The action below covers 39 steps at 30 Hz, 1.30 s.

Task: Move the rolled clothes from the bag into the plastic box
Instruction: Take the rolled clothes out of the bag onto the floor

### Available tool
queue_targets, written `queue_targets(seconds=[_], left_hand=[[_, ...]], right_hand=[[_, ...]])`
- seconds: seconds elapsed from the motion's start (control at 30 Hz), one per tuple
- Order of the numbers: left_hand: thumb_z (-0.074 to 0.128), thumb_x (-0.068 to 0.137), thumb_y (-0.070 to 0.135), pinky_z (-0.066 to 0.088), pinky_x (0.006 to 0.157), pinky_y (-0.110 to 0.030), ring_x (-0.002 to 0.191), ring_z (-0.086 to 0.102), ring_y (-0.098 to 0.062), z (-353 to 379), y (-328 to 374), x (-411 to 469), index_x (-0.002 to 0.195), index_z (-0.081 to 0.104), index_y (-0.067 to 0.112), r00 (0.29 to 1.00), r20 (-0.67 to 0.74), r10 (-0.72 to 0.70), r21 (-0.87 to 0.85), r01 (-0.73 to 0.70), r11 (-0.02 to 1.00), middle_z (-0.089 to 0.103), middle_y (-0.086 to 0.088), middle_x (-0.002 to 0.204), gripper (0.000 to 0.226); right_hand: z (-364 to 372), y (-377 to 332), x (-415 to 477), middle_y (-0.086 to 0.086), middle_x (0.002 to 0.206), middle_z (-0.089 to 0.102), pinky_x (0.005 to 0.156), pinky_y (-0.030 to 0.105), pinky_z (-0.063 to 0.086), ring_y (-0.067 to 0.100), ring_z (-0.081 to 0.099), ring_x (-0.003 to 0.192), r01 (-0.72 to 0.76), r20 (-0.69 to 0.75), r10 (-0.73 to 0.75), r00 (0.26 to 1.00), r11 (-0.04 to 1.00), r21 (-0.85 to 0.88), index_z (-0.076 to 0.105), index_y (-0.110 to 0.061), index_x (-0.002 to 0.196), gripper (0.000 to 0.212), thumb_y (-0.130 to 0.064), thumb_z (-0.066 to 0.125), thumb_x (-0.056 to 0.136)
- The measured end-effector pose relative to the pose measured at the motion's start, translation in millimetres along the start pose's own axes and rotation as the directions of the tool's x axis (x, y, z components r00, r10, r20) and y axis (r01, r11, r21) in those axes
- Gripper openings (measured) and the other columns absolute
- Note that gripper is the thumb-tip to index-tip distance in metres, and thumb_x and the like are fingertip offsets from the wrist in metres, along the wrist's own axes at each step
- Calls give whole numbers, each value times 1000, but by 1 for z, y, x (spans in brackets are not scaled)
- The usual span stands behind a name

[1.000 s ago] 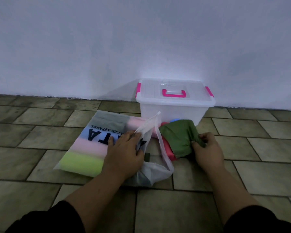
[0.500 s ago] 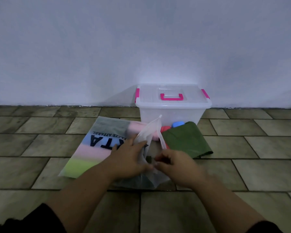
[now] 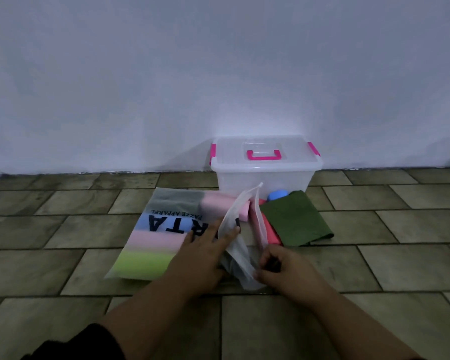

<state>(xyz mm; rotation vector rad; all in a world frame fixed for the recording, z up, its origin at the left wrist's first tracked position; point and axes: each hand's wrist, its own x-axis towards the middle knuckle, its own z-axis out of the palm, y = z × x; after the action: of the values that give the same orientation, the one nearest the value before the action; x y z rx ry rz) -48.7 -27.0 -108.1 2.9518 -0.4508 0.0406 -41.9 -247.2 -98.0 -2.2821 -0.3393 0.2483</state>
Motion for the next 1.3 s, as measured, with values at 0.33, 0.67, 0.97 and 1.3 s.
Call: queue_targets(seconds=[0.33,0.67,0.97,1.3], left_hand=[[40,63,86,2,118,-43,144,2,-8,-14,-8,-4,144,4,51,995,78,-67,-211,82,974,-1,11,159,96],[32,81,68,5,117,-40,141,22,-7,-2,-4,1,145,26,38,968,-126,-218,-265,179,948,29,9,154,71],[23,82,72,-3,115,-39,142,17,-7,5,0,1,148,15,38,961,-142,-235,-208,203,957,22,8,156,75],[24,79,72,-3,116,-42,143,18,-10,11,4,-2,149,17,33,964,-171,-205,-47,200,979,25,5,156,80]], right_hand=[[22,-27,37,-1,110,68,82,39,54,18,65,97,129,177,-116,977,990,-62,46,-25,128,71,-22,74,64],[6,-14,23,-12,108,65,84,14,47,2,60,97,126,-29,-123,992,982,143,64,-33,103,51,-9,78,60],[-48,-5,18,3,84,73,70,29,58,18,70,78,50,-198,42,979,896,440,71,-21,84,31,5,75,68],[-14,-22,30,-9,101,61,77,30,51,11,60,90,94,116,-65,991,958,-272,48,-36,105,47,-31,70,65]])
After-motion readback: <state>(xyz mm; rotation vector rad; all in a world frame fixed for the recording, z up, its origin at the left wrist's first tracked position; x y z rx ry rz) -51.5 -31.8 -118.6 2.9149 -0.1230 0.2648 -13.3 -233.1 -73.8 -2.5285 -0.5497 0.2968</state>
